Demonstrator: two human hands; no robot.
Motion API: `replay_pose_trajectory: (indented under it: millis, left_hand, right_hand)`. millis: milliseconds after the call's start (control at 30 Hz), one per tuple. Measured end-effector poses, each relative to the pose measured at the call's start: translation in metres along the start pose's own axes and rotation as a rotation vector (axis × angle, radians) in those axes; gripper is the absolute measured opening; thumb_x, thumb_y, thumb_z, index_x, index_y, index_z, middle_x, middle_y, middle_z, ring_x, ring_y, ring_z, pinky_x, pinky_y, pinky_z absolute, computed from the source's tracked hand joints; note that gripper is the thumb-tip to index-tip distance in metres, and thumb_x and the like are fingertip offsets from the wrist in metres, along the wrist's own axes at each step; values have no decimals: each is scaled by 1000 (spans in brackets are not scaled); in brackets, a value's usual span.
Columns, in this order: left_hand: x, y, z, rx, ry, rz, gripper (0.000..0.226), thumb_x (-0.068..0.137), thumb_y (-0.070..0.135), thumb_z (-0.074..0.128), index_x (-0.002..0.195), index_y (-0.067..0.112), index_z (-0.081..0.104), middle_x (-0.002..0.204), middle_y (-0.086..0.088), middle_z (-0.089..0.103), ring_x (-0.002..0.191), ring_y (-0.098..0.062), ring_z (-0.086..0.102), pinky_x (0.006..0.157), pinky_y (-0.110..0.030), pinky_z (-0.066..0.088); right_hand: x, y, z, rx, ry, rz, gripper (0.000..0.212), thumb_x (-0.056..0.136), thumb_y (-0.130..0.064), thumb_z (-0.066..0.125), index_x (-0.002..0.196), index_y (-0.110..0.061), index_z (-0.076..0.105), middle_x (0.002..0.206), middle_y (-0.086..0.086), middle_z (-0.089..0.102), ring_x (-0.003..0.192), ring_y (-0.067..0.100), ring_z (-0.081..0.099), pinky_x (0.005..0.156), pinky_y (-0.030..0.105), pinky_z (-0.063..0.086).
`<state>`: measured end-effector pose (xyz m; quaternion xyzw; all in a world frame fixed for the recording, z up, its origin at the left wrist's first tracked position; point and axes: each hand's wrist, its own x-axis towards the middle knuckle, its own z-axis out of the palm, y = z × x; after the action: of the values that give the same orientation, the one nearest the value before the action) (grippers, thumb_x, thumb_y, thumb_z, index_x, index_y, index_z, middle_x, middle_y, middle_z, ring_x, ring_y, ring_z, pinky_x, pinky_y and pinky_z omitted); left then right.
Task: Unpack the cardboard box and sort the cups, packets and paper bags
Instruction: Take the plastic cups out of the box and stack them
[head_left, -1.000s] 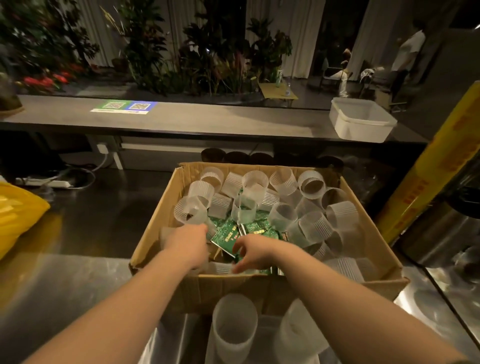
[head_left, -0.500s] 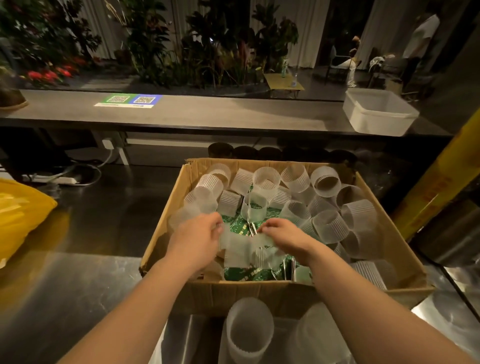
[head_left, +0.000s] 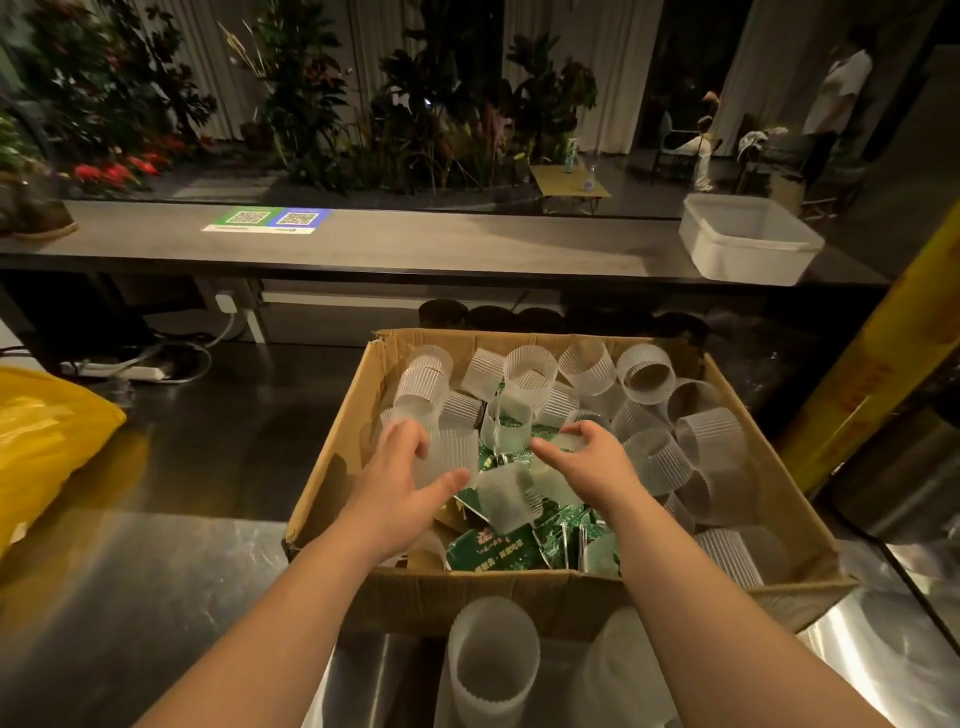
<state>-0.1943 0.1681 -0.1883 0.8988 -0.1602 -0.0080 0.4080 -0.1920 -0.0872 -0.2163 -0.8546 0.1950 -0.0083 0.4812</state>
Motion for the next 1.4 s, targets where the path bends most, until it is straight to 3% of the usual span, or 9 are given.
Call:
replay_pose_trajectory:
  millis: [100,233,367,500,900,1033,1133,1233,1400]
  left_hand:
    - [-2,-2,0,-19,-9,32,37,92,38,72,105,34,38,128,12,32,116,-11,41,97,-32,42]
    - [-7,1,-1,26,-72,31,71,85,42,79,134,50,28,153,13,33,138,-12,34,114,-47,35]
    - [-8,2,0,44,-78,-10,98,78,36,87,144,54,17,152,20,39,142,-17,39,117,-55,37]
    - [-9,4,3,70,-107,-3,103,76,32,89,147,54,17,144,31,35,140,-12,37,116,-55,37]
    - [-4,-6,6,115,-141,7,91,78,36,87,142,45,22,133,20,40,122,-10,46,95,-32,55]
    - [-6,-4,3,106,13,-29,99,80,36,85,150,44,16,150,13,37,133,-14,44,108,-46,49]
    - [-5,-8,0,88,182,-74,98,77,36,87,150,42,21,147,14,39,132,-16,46,106,-51,50]
    - [-4,-9,0,70,251,-113,97,75,36,89,147,40,24,141,12,43,125,-14,47,104,-49,52]
    - [-3,-8,0,66,253,-136,96,76,36,89,147,39,24,141,11,42,124,-15,47,103,-49,52]
  right_hand:
    - [0,-3,-2,-114,123,64,81,84,-64,71,143,-14,47,135,8,57,116,29,60,95,48,54]
    - [-14,-23,-2,666,-180,112,58,99,-54,48,135,-8,48,119,13,58,94,28,64,66,38,59]
    - [-22,-30,-3,837,-314,109,40,103,-40,53,118,-5,64,118,19,65,95,31,65,57,32,56]
    - [-18,-25,10,648,-300,-28,13,98,-9,65,101,-5,77,99,17,75,83,25,68,64,34,54]
    - [-23,-57,57,-58,-61,-346,28,97,-41,65,97,-18,82,84,-5,74,77,10,66,64,26,48]
    - [-7,-51,59,-38,-75,-202,44,104,-40,48,101,-4,74,73,10,66,63,21,55,65,41,50]
    - [-4,-36,54,-372,-355,-147,22,98,-31,63,110,-13,69,100,3,70,82,16,64,74,34,58]
    - [-19,-30,57,-659,-632,-127,41,88,-40,78,117,-13,68,113,4,70,93,17,64,81,30,54]
    - [-19,-33,64,-789,-572,-162,16,93,-14,70,108,-8,68,101,10,72,89,25,72,77,34,61]
